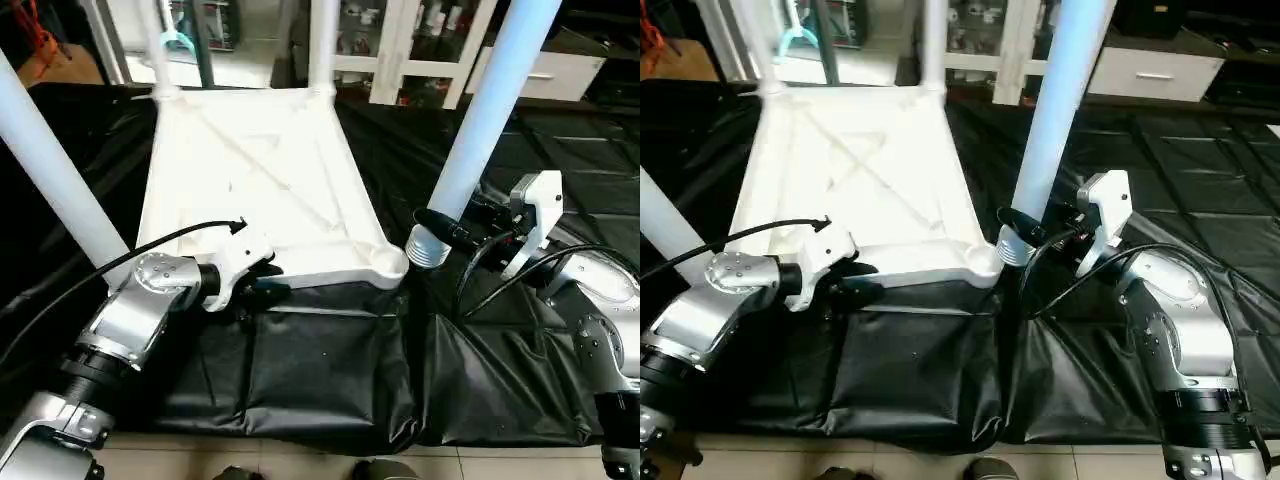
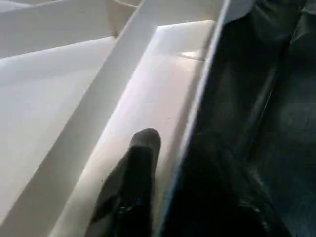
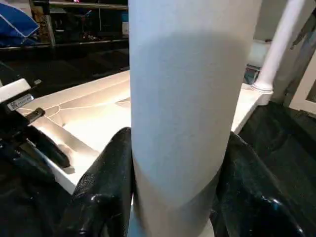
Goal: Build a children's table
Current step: Insert table leg to table base
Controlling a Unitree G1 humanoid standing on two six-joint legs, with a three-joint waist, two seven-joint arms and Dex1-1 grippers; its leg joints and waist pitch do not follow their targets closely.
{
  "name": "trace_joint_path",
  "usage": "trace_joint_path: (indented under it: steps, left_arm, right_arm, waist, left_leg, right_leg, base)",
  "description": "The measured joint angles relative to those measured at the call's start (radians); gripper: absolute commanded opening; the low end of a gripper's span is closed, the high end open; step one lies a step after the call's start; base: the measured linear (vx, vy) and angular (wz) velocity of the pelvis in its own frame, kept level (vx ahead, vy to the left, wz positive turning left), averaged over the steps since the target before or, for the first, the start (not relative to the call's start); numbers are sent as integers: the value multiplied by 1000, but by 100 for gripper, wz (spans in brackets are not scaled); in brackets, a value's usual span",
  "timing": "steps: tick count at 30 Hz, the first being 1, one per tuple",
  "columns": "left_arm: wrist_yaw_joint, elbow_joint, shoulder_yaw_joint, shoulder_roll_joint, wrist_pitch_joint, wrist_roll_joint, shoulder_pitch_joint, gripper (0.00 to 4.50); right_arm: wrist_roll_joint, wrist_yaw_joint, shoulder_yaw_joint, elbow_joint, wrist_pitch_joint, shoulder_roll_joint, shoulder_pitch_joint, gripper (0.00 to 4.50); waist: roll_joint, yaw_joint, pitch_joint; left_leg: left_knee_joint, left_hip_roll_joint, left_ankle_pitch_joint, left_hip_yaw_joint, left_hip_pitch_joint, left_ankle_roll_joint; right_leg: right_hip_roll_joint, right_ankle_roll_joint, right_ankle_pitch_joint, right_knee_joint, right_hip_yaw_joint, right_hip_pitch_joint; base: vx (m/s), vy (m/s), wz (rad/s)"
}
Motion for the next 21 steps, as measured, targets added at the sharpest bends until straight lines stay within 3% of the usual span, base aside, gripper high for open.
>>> trace_joint_path:
  steps: [3,11,14,21]
  left_arm:
    - [-14,-7,9,7,-1,-3,8,96]
    - [-48,-120,38,85,25,-31,95,78]
    - [-66,-262,76,166,51,-47,217,75]
    - [-74,-398,113,242,92,-52,342,67]
  right_arm:
    - [0,0,1,4,-7,6,-2,186]
    - [-1,0,8,20,-25,10,-8,186]
    - [0,0,6,18,-32,21,-3,186]
    - [9,-12,13,11,-32,57,38,186]
  waist:
    - [0,-1,0]
    - [-1,-15,0]
    - [-1,-30,-1]
    - [-2,-32,-1]
  left_leg:
    - [-1,0,0,3,0,1]
    - [-7,4,3,11,1,6]
    - [-11,7,2,13,2,6]
    - [-14,9,3,16,7,2]
  right_leg:
    - [-1,0,0,-1,1,0]
    - [0,0,0,-1,1,-6]
    - [1,-1,-1,-2,0,-8]
    - [2,-1,-2,-1,0,-7]
  base:
    - [0,0,0]
    - [0,0,0]
    - [0,0,0]
    - [0,0,0]
